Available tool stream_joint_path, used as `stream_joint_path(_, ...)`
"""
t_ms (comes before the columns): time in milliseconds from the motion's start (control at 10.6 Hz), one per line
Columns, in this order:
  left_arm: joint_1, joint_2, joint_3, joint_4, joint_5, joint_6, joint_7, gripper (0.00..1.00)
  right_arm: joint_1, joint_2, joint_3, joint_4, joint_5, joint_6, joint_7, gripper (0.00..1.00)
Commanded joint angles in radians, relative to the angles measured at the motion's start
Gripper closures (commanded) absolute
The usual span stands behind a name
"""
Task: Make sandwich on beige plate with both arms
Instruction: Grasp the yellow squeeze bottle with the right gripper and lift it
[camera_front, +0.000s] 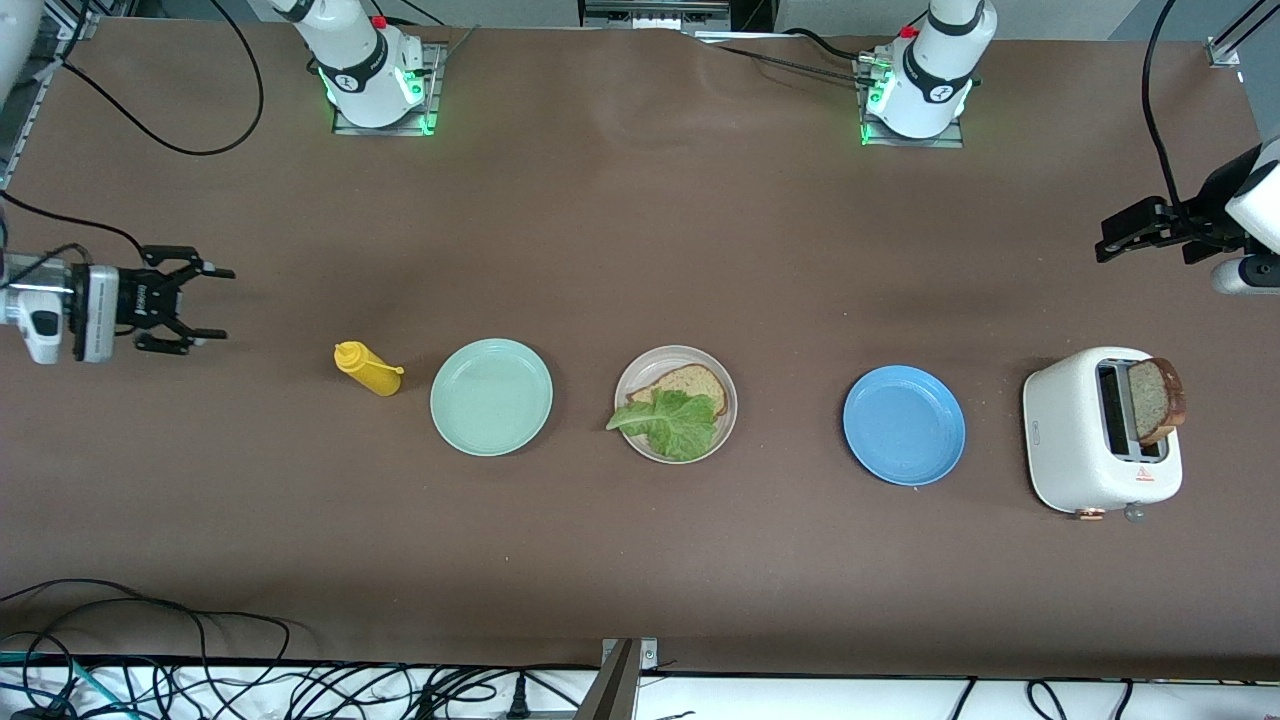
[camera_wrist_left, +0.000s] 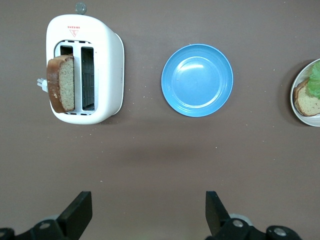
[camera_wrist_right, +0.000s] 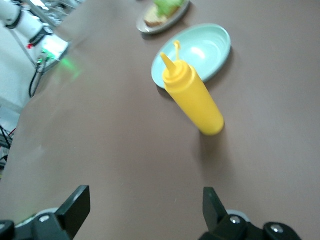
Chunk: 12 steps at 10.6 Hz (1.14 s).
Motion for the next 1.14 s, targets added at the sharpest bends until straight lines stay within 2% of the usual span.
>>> stream_joint_path(0, 0.005, 0.009, -0.004, 0.021, -0.005, -0.004, -0.007, 0.00, -0.004, 0.130, 0.027, 0.032, 0.149, -0.068, -0.207, 0.00)
stream_joint_path(189, 0.005, 0.009, -0.004, 0.020, -0.005, -0.004, -0.007, 0.00, -0.004, 0.212, 0.073, 0.066, 0.270, -0.069, -0.352, 0.00)
stream_joint_path(568, 0.005, 0.009, -0.004, 0.020, -0.005, -0.004, -0.007, 0.00, 0.015, 0.257, 0.111, 0.075, 0.407, -0.019, -0.440, 0.00)
stream_joint_path(757, 0.005, 0.010, -0.004, 0.020, -0.005, -0.004, -0.007, 0.00, 0.017, 0.271, 0.153, 0.070, 0.436, 0.021, -0.455, 0.00)
stream_joint_path(1041, 0.005, 0.015, -0.004, 0.020, -0.005, -0.004, -0.005, 0.00, 0.016, 0.290, 0.179, 0.064, 0.468, 0.030, -0.455, 0.01)
